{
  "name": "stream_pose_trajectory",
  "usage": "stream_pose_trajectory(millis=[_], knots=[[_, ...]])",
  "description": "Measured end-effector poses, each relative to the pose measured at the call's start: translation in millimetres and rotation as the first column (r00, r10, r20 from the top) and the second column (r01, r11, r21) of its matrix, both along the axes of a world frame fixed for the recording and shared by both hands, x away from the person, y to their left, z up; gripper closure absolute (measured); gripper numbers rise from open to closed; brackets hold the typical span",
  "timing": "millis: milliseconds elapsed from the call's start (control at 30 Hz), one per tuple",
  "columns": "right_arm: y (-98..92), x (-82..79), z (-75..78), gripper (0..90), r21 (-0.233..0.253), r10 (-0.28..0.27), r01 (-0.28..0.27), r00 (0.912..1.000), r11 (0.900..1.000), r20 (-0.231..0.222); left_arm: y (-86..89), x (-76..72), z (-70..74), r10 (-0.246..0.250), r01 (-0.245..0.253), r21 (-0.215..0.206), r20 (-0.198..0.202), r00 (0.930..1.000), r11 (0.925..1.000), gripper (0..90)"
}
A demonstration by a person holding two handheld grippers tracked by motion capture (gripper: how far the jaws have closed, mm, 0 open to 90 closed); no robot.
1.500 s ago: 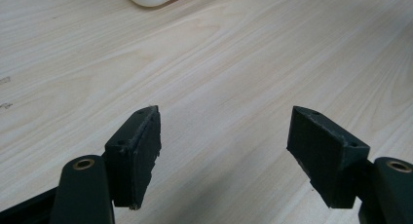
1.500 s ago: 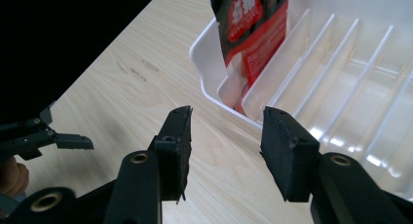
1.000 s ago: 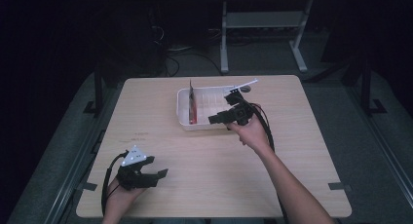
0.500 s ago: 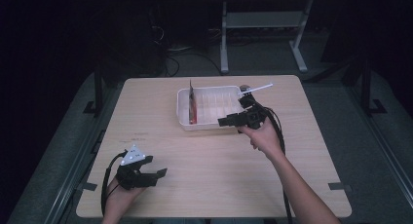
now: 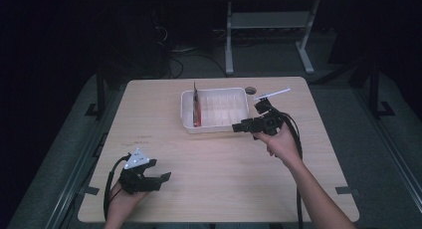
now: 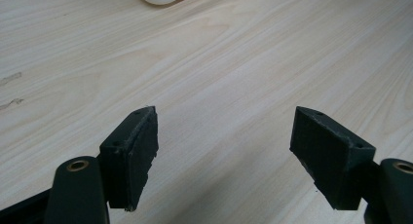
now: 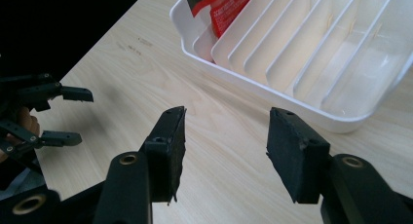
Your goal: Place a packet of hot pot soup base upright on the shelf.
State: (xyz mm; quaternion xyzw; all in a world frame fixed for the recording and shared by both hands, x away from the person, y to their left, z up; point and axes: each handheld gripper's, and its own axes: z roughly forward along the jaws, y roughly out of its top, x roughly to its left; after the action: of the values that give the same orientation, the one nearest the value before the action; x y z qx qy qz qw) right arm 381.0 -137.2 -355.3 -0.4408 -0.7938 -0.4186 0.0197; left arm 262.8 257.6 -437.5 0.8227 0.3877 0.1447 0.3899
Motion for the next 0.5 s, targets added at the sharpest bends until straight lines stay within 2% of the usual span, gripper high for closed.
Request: stream_pose_trajectory(millis=[500], knots=[[-21.9,-19.4,-9.6,45.3,0.003,-0.007,0.007,0.9999,1.0,0.01,-2.0,-0.3,-1.0,-0.011,0.011,0.019,-0.001,0.9999,0.9998,25.4]])
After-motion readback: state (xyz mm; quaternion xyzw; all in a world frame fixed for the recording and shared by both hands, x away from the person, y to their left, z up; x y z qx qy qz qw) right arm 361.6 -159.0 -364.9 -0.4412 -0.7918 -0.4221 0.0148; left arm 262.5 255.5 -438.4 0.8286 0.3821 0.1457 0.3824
